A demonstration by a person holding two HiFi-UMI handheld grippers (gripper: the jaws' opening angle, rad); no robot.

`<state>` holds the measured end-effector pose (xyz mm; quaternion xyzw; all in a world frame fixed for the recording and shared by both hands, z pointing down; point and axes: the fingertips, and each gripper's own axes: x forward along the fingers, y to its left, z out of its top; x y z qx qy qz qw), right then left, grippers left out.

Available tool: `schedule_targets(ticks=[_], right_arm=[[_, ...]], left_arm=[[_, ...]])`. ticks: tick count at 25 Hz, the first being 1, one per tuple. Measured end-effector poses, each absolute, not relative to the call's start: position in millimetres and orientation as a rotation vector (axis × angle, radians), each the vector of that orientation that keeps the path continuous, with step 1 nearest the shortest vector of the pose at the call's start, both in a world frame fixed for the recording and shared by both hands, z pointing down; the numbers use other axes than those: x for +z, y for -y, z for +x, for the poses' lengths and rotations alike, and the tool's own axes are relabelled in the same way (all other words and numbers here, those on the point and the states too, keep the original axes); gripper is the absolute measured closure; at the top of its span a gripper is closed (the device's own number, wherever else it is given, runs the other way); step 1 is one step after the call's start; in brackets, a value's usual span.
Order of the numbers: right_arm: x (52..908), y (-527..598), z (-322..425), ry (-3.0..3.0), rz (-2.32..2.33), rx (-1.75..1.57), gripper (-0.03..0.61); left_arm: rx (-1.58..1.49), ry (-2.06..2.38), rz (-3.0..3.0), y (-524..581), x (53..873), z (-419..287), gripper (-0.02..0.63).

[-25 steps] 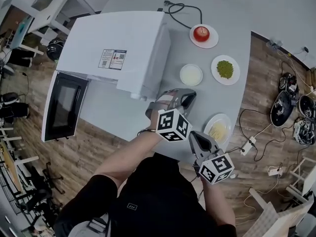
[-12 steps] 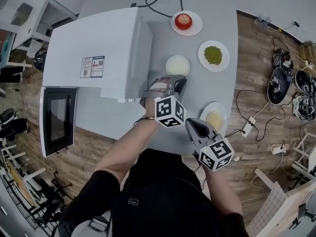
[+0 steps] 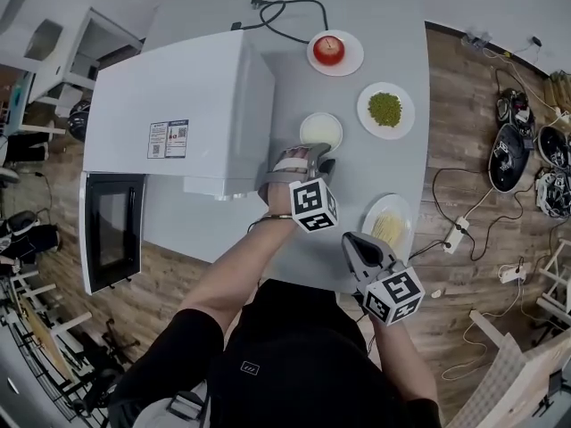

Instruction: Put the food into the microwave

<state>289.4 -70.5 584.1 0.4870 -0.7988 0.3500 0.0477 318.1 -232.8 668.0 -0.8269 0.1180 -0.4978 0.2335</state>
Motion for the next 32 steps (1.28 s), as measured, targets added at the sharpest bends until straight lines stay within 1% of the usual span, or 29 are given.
schedule_targets(ticks=[7, 8, 9, 10, 17, 24, 32], right_arm=[[583, 66, 286, 2.44, 1.479, 1.059, 0.569], [582, 66, 285, 2.442, 1.481, 1.059, 0.569], [581, 65, 284, 2.443, 1.483, 1.06, 0.569], [580, 64, 282, 2.443, 1.485, 1.062, 0.569], [577, 52, 275, 2.429, 1.486, 1.083, 0.569], [560, 43, 267, 2.445, 1.488, 1.051, 0.569], [549, 27, 268, 2.45, 1.522, 1.033, 0.569]], left_arm=[[-1.351, -0.293, -2.112, 236, 674, 321, 0.483], [-1.346, -0.289, -2.092, 238, 673, 321, 0.489], [-1.346, -0.287, -2.085, 239, 672, 320, 0.524], [-1.349, -0.284, -2.089, 240, 671, 320, 0.531], [-1.353, -0.256, -2.091, 234, 660, 318, 0.552], [-1.364, -0.235, -2.089, 224, 648, 308, 0.557], [-1.294, -0.267, -2.036, 214, 609, 305, 0.558]])
